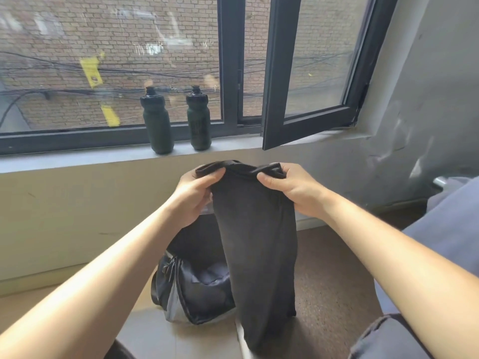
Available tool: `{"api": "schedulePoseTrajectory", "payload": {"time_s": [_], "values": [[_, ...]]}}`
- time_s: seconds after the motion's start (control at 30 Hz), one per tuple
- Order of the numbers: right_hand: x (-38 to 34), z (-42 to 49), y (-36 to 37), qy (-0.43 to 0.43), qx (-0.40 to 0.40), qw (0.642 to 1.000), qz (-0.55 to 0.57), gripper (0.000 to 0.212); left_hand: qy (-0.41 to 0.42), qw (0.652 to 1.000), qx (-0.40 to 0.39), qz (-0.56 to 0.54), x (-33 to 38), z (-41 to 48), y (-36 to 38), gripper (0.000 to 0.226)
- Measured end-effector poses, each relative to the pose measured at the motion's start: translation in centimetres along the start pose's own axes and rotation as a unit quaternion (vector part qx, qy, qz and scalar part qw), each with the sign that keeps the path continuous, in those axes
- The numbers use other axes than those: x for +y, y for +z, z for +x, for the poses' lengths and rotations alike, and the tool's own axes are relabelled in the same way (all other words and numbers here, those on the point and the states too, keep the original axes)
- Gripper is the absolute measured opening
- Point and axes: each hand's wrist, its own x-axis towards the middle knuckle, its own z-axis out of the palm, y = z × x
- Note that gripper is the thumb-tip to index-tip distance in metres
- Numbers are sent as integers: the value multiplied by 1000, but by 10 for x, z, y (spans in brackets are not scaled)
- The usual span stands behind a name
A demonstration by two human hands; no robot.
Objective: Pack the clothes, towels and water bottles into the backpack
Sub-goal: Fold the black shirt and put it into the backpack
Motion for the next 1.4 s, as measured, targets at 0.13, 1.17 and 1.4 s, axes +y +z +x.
{"api": "schedulePoseTrajectory", "payload": {"time_s": [0.13, 1.17, 1.4], "values": [[-1, -1, 7, 16, -23, 997, -75, 31, 11, 998, 27, -56, 16, 2, 9, 17], [15, 25, -47, 152, 181, 937, 256, 43, -195, 945, -261, 26, -37, -12, 39, 26], [45, 8, -44, 270, 2, 926, 264, 84, -163, 967, -187, -65, -17, -9, 33, 22]]}}
